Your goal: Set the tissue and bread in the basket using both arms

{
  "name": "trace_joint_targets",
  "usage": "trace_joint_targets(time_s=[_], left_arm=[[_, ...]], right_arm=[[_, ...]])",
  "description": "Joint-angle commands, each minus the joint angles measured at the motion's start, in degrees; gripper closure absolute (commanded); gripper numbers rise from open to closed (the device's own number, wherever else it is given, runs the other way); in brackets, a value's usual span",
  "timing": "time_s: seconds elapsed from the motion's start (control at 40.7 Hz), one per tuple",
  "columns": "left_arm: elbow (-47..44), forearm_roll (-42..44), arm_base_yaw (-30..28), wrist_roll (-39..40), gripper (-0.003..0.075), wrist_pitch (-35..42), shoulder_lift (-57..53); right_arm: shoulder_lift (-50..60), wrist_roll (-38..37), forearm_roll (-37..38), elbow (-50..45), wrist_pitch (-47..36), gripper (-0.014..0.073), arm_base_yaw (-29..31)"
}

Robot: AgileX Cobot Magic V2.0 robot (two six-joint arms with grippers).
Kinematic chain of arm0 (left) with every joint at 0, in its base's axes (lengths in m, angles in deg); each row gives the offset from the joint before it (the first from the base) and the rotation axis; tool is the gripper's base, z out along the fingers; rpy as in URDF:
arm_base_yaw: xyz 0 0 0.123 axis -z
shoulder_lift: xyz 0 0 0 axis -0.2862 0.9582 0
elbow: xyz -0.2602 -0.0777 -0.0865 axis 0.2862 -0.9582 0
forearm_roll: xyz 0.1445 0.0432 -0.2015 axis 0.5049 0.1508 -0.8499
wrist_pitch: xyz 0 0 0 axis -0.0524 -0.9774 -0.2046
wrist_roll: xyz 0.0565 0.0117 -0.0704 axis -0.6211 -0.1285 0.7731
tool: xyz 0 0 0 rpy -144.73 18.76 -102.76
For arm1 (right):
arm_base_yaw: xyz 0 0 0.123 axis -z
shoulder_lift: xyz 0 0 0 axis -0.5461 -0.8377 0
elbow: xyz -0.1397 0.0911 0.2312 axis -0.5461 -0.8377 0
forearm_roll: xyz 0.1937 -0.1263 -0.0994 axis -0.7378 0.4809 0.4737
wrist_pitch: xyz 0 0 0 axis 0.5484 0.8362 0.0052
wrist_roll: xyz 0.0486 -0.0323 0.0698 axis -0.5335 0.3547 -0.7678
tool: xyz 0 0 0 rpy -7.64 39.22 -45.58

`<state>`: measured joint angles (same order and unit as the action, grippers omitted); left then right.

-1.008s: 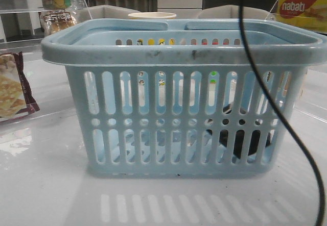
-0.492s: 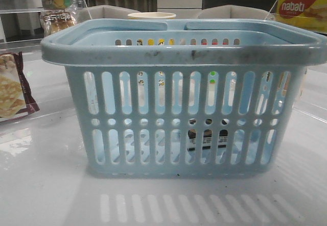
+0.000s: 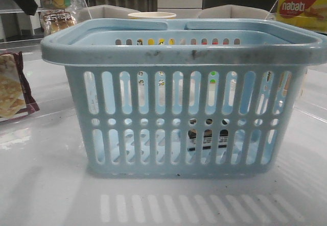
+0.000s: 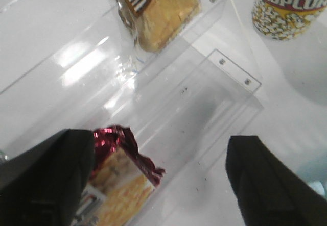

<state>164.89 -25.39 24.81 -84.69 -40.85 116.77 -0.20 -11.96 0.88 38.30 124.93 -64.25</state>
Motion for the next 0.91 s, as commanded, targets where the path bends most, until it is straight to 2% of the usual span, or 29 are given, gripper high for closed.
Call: trace_joint_targets(time_s=[0.0, 0.27, 0.492, 0.541, 0.688, 0.885], left_arm=[[7.00, -0.84, -0.61, 0.43, 0.0139, 5.52, 3.17], [20.51, -5.61, -2.79, 0.52, 0.0139, 7.45, 16.16], [25.34, -6.00, -2.27, 0.52, 0.0153, 12.62, 23.21], [25.34, -6.00, -2.02, 0.52, 0.0185, 13.41, 23.43], [25.68, -6.00, -1.78, 0.52, 0.0370, 14.42, 23.46], [28.03, -8.38, -1.78, 0.52, 0.0569, 8.25, 22.78]], right_arm=[[0.43, 0.71, 0.89, 1.56, -3.35, 0.0002, 0.03], [0.43, 0.71, 0.89, 1.56, -3.31, 0.0002, 0.03], [0.43, 0.71, 0.89, 1.56, -3.29, 0.0002, 0.03], [0.43, 0.71, 0.89, 1.56, -3.29, 0.0002, 0.03], [0.43, 0.71, 0.89, 1.56, -3.29, 0.0002, 0.03], [0.43, 0.71, 0.89, 1.56, -3.29, 0.0002, 0.03]])
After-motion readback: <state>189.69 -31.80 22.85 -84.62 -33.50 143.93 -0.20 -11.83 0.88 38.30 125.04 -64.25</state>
